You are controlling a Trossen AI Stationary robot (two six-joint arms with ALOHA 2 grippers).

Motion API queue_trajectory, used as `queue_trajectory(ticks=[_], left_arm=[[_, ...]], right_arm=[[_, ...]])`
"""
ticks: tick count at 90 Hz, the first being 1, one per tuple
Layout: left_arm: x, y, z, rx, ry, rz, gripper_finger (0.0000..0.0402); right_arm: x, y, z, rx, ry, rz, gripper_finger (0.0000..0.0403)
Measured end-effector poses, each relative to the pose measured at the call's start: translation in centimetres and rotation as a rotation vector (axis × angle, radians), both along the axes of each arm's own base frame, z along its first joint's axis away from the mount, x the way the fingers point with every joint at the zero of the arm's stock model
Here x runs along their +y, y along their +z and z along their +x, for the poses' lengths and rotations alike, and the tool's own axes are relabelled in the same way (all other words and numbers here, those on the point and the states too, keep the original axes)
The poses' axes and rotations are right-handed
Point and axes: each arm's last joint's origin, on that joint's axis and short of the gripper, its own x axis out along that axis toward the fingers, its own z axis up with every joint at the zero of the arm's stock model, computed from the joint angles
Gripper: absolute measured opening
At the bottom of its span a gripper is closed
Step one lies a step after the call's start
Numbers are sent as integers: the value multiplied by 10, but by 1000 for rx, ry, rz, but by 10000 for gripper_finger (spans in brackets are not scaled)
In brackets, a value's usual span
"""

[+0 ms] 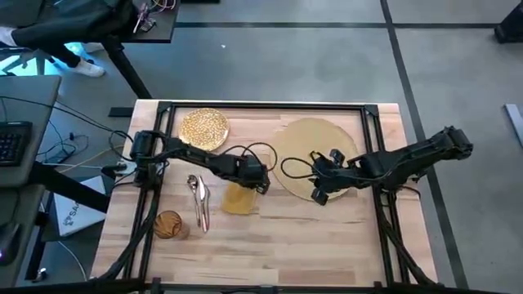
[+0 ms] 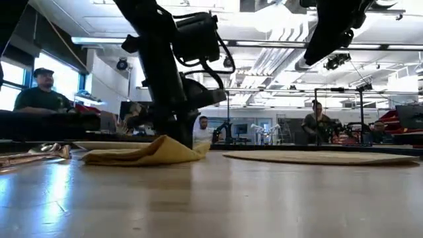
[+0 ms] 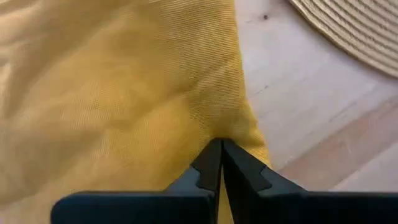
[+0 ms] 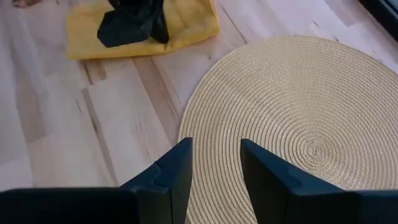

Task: Set table place
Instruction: Fold the yellow table napkin on the table, then put the brown fork on the yellow table napkin

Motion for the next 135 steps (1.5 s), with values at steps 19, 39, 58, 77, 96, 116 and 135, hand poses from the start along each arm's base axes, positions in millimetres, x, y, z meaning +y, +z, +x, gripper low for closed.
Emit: queue_trajectory(ticks=[19,39,58,77,96,116,135], left_arm=[[-7,41,-21,1,33,43,0],[-10,31,-24,77,22,47,0],[-17,10,-17,116,-33,14,0],[-20,43,-24,23,-77,24,0],[-39,81,-44,-59,-41,-54,6],[-61,68,-63,157,112,-209,57],[-64,54,-74,373,234,-280,119]], right_arm=[[-2,1,1,-21,-33,-66,117],[-4,3,2,-56,-73,-122,117],[-3,2,2,-58,-82,-72,117],[-2,2,2,-65,-105,-22,117],[-2,1,2,-50,-78,-5,117],[-13,1,5,30,104,-56,117],[-28,1,6,100,300,-87,117]])
